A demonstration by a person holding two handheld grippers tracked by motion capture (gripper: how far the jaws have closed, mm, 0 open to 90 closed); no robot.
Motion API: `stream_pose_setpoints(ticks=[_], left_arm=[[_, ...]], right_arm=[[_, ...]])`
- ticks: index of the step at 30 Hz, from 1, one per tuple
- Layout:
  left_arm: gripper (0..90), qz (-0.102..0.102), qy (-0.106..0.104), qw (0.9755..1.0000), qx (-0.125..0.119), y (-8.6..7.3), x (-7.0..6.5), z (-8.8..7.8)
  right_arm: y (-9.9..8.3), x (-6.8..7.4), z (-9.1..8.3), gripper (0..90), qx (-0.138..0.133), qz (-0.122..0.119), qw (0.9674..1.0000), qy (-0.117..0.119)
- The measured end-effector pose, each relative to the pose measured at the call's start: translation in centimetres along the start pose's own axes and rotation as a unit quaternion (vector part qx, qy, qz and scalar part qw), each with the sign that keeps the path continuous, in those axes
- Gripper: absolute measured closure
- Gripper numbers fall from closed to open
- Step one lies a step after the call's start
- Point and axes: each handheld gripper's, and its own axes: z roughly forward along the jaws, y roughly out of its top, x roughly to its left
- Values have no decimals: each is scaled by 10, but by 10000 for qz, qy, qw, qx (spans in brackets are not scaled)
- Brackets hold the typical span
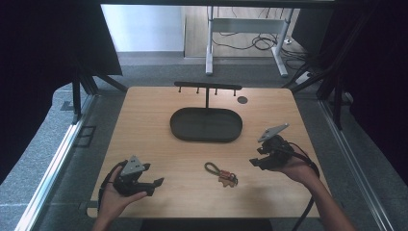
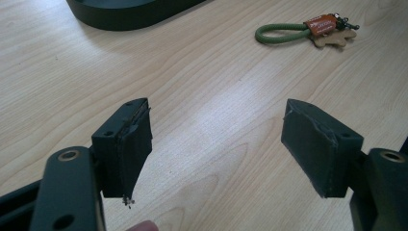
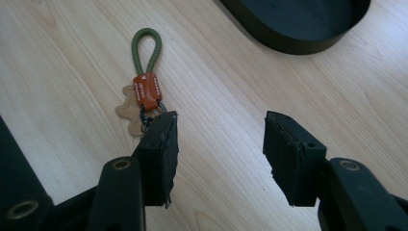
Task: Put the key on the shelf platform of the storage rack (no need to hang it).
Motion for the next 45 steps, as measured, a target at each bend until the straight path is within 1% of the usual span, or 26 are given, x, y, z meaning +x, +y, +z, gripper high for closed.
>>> stream_pose_setpoints(ticks=[3, 4, 5, 6, 12, 20, 25, 30, 31, 33, 34, 35, 36, 38, 39, 40, 45], left_arm=[[265, 9, -9, 10000, 1, 0, 0, 0], [265, 13, -8, 10000, 4, 0, 0, 0], [264, 13, -8, 10000, 4, 0, 0, 0], [265, 8, -3, 10000, 9, 0, 0, 1], [265, 13, -5, 10000, 11, 0, 0, 1], [265, 26, -16, 10000, -12, 1, -1, -1], [264, 50, -28, 10000, -7, 1, -2, -1], [265, 28, -32, 10000, -20, 1, -2, -1], [265, 34, -34, 10000, -24, 1, -2, -1], [264, 37, -34, 10000, -24, 1, -2, -1], [264, 26, -32, 10000, -44, 1, -1, -2], [264, 26, -32, 10000, -44, 1, -1, -2], [264, 12, -24, 10000, -47, 1, -1, -2], [265, 6, -25, 10000, -51, 1, 0, -3], [265, -1, -22, 10000, -54, 1, 0, -3], [265, -1, -22, 10000, -54, 1, 0, -3], [265, 3, -28, 10000, -54, 1, 0, -3]], right_arm=[[4, 2, 2, 469, 79, -42, 10000, 15], [8, 5, 4, 468, 154, -81, 9998, 49], [8, 5, 4, 468, 154, -81, 9998, 49], [12, 7, 7, 468, 249, -142, 9995, 94], [19, 11, 13, 469, 393, -250, 9988, 134], [29, 18, 25, 473, 619, -422, 9969, 247], [33, 20, 31, 479, 706, -435, 9960, 321], [37, 23, 39, 480, 819, -512, 9946, 387], [39, 26, 44, 481, 881, -566, 9936, 430], [40, 27, 46, 481, 901, -582, 9932, 450], [41, 30, 50, 485, 950, -631, 9922, 497], [41, 30, 50, 485, 950, -631, 9922, 497], [43, 33, 56, 488, 993, -684, 9912, 548], [43, 34, 60, 488, 1037, -719, 9903, 583], [43, 36, 62, 489, 1052, -698, 9901, 612], [43, 36, 64, 490, 1065, -739, 9895, 636], [43, 39, 73, 496, 1163, -778, 9876, 715]])
